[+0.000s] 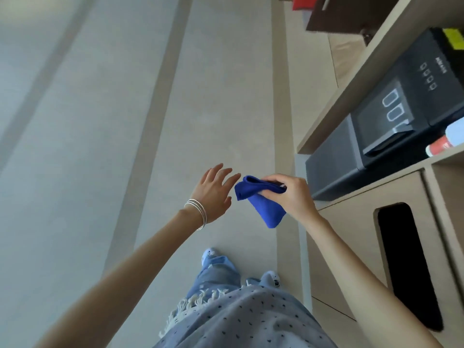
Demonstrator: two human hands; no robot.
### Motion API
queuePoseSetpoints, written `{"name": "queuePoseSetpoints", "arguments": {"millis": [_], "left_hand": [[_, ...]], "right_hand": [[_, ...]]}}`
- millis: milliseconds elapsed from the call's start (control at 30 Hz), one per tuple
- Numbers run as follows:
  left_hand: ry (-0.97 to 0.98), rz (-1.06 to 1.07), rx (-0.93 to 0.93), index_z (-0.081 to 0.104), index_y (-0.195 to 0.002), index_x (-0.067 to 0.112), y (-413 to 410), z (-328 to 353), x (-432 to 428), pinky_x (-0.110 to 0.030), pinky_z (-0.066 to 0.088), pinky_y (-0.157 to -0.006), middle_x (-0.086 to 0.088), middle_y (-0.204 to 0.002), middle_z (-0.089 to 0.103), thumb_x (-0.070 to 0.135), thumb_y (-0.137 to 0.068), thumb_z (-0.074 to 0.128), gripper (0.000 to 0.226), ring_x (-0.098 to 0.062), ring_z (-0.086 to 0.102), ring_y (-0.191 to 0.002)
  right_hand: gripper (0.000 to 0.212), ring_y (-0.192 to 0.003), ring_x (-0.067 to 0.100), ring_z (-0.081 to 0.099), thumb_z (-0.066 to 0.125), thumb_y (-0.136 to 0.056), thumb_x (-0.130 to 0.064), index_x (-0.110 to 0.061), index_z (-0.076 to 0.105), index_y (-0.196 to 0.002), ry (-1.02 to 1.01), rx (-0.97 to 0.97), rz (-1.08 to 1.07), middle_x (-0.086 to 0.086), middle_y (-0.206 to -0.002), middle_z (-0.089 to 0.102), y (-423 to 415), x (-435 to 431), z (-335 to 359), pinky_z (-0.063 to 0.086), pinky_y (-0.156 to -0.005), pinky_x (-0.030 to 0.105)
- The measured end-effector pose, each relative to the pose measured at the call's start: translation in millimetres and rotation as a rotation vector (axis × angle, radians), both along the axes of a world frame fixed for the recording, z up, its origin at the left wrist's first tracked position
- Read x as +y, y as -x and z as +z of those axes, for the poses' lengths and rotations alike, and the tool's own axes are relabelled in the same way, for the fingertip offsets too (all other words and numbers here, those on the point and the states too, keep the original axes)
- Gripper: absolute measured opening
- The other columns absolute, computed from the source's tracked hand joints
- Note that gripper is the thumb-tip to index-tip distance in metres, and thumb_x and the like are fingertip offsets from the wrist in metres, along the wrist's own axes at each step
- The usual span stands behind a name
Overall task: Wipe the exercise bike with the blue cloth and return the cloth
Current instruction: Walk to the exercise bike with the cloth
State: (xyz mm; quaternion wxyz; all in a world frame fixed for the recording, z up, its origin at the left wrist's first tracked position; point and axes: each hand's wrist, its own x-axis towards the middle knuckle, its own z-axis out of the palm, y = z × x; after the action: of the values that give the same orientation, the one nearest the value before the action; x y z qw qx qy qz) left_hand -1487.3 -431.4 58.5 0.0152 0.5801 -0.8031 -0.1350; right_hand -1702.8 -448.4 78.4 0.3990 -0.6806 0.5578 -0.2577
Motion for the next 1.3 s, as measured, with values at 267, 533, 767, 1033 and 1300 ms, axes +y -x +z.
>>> {"name": "queuePoseSetpoints", "arguments": {"millis": [267,533,767,1033,1300], "left_hand": [[0.027,0.219,-0.040,0.023,-0.146,0.023,-128.1,8.0,16.4,-0.037,0.010,-0.118,-0.004,-0.154,0.025,0.025,-0.091,0.048,0.061,-0.025,0.011,-0.145],[-0.034,0.475,-0.048,0.020,-0.147,0.024,-203.4,-0.1,48.3,-0.038,0.010,-0.119,-0.003,-0.154,0.023,0.030,-0.089,0.050,0.065,-0.026,0.010,-0.145],[-0.097,0.683,-0.059,0.021,-0.146,0.025,-255.0,-16.6,51.6,-0.041,0.013,-0.119,-0.003,-0.152,0.026,0.038,-0.089,0.047,0.064,-0.028,0.014,-0.144],[-0.142,0.888,-0.049,0.024,-0.144,0.025,-337.9,-18.3,-9.9,-0.041,0.016,-0.118,-0.002,-0.150,0.031,0.040,-0.088,0.047,0.063,-0.027,0.019,-0.142],[-0.140,1.004,-0.062,0.025,-0.144,0.024,-409.2,-12.0,-83.8,-0.042,0.015,-0.118,-0.002,-0.150,0.030,0.042,-0.089,0.045,0.061,-0.028,0.018,-0.142]], "right_hand": [[0.016,-0.076,0.016,0.063,0.075,-0.072,-0.009,-0.016,0.073,-0.086,0.059,0.024,0.222,-0.002,-0.081,0.070,-135.0,-21.4,-3.6,0.050,-0.069,0.034],[0.016,-0.078,0.020,0.064,0.072,-0.069,-0.009,-0.017,0.072,-0.084,0.055,0.111,0.436,-0.001,-0.082,0.072,-233.8,-46.3,-2.3,0.053,-0.070,0.043],[0.020,-0.080,0.015,0.064,0.066,-0.069,-0.014,-0.025,0.070,-0.085,0.037,0.208,0.622,-0.009,-0.084,0.071,-312.7,-85.3,-13.6,0.053,-0.071,0.038],[0.019,-0.076,0.014,0.062,0.065,-0.069,-0.017,-0.031,0.067,-0.083,0.091,0.243,0.826,-0.011,-0.082,0.069,-424.1,-166.6,-19.0,0.047,-0.065,0.030],[0.016,-0.079,0.014,0.063,0.068,-0.070,-0.023,-0.030,0.066,-0.084,0.109,0.189,0.930,-0.012,-0.084,0.069,-519.4,-254.8,-8.9,0.049,-0.068,0.031]]}}
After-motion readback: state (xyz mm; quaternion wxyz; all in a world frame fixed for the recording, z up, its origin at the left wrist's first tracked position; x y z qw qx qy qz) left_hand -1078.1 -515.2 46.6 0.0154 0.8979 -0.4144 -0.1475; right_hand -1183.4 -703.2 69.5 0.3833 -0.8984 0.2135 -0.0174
